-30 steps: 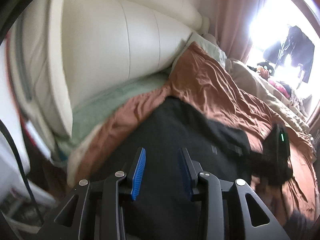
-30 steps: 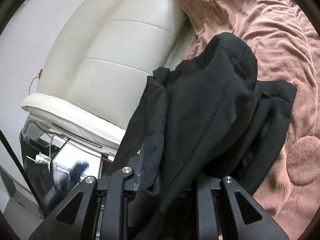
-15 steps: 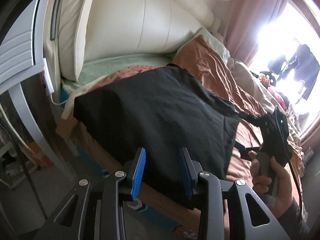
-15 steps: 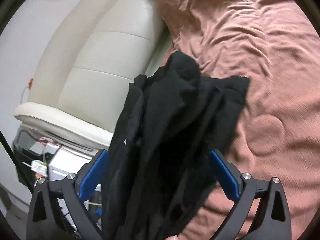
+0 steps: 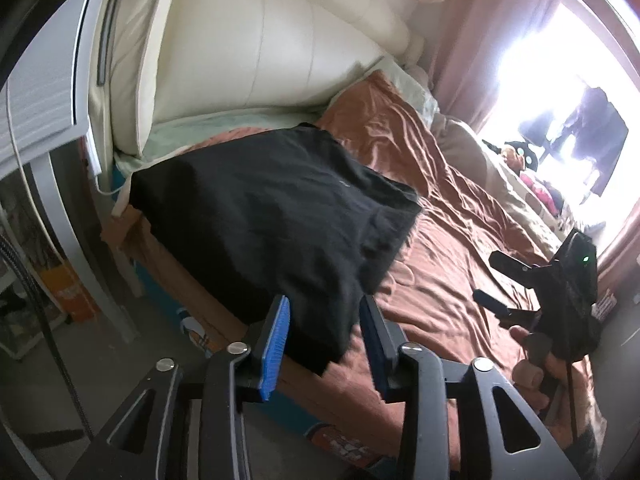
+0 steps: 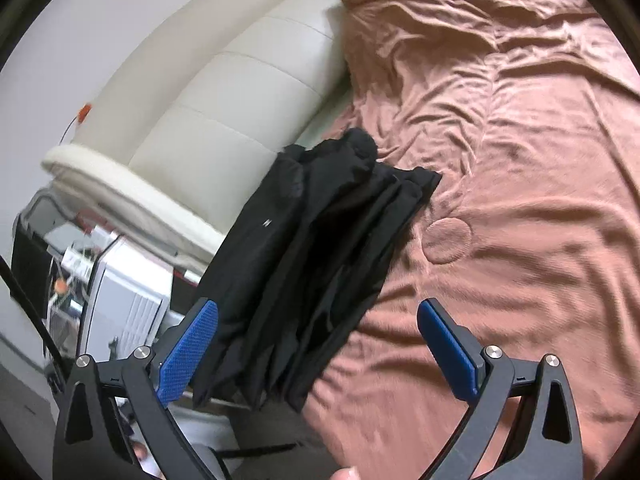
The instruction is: Fold large clothes
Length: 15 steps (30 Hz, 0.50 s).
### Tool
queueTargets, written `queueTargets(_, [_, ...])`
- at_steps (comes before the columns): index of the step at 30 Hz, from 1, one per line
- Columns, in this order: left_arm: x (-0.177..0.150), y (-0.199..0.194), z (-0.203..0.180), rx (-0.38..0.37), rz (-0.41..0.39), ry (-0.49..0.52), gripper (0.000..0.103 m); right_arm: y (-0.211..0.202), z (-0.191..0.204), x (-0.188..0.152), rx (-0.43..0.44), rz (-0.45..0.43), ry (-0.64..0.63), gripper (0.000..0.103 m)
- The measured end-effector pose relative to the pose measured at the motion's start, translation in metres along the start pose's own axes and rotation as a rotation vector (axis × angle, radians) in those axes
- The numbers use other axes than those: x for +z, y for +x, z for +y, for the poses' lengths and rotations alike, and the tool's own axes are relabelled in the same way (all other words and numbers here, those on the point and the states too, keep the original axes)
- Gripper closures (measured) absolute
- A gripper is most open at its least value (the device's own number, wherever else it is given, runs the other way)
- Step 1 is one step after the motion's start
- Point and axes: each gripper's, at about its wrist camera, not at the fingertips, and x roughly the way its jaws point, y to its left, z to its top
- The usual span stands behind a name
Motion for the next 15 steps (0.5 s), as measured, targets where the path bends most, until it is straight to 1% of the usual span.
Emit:
queueTargets(1, [-0.003,-0.005,-0.005,-0.003,-0.006,-0.003,0.050,-0.009,0.002,-0.003,-0.011,0.001,-0.013,0.003])
queueTargets(2, [-0.007,-0.010,-0.009,-0.012,-0.018,-0.010,0.040,-0.023,0.003,-0.006,-0.029,0.000,-0.031,0.003])
queueTargets(3, [-0.010,-0.016,-0.013,-0.017,-0.031,-0.016,0.032,-0.035,0.005,-0.008,-0.045,-0.003,-0.046,0.003])
queueTargets(5, [-0.017,-0.025,-0.022,-0.012,-0.049,-0.018,0.028,-0.064,0.007,-0.015,-0.086,-0.019,-0.077,0.003])
queueTargets(8, [-0.025,-0.037,-0.037,-0.010,-0.051,-0.010,0.026,-0.100,0.006,-0.026,-0.148,-0.039,-0.101,0.003])
queueTargets(10, [-0.029,-0.046,-0.049,-0.028,-0.048,-0.008,0.024,-0.128,0.004,-0.036,-0.172,-0.051,-0.105,0.003])
queueTargets(13, [-0.040,-0.065,-0.068,-0.048,-0.081,0.019,0.020,-0.172,0.004,-0.057,-0.233,-0.087,-0.126,0.000])
queueTargets(14, [-0.043,-0.071,-0.073,-0.059,-0.092,0.025,0.014,-0.185,0.005,-0.064,-0.252,-0.103,-0.132,0.000])
queueTargets(15, [-0.047,-0.079,-0.079,-0.080,-0.104,0.030,0.005,-0.196,0.006,-0.070,-0.263,-0.115,-0.137,0.000])
